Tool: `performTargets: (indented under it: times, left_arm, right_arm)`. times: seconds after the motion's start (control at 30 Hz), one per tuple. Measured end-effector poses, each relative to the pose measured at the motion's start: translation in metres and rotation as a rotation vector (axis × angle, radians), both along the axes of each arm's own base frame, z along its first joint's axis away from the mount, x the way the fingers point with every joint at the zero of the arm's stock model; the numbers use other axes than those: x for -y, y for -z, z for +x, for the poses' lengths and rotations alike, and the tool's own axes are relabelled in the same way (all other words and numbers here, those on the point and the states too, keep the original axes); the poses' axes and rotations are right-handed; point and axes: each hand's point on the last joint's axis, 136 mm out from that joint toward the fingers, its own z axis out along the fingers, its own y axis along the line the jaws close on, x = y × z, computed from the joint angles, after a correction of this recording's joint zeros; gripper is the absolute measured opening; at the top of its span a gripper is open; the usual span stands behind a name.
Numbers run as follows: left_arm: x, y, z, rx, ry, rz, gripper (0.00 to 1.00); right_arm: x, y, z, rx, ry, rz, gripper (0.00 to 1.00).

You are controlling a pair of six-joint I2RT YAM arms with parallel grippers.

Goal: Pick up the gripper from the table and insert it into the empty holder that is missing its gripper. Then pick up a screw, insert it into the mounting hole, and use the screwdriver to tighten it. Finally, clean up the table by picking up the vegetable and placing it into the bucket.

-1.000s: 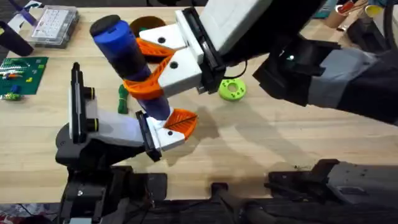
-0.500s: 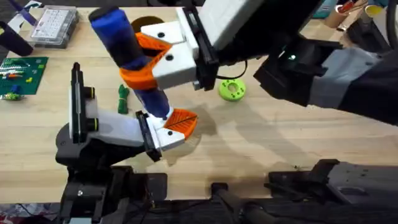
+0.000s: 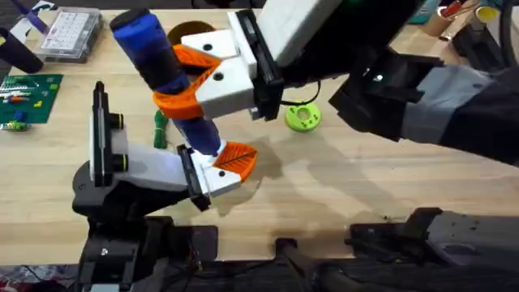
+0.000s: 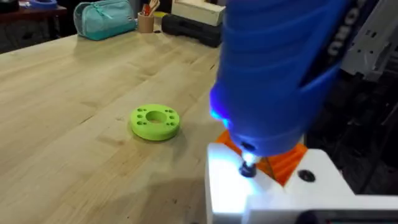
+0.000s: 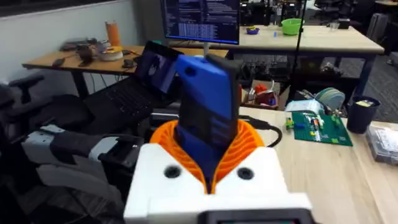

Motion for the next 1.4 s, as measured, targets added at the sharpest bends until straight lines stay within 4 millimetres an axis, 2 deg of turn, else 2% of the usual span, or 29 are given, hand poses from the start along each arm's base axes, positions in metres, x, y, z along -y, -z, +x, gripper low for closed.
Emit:
performTargets:
  times: [0.53,1.03,1.13,1.27,1.4]
  left_arm:
    - [0.000,0.000,0.000,0.001,0.000,0.000,0.006]
    - [0.000,0.000,0.000,0.001,0.000,0.000,0.006]
    - [0.000,0.000,0.000,0.001,-0.002,0.001,0.006]
    - [0.000,0.000,0.000,0.001,-0.003,0.001,0.006]
    - [0.000,0.000,0.000,0.002,-0.003,0.001,0.006]
  right_arm:
    - [0.006,-0.012,-0.012,0.101,-0.041,0.088,0.027]
    - [0.008,-0.015,-0.012,0.083,-0.046,0.092,0.027]
    - [0.009,-0.010,-0.003,0.035,-0.028,0.055,0.027]
    - [0.013,-0.004,0.024,-0.059,0.034,-0.029,0.027]
    - [0.019,-0.020,0.054,-0.082,0.110,-0.082,0.027]
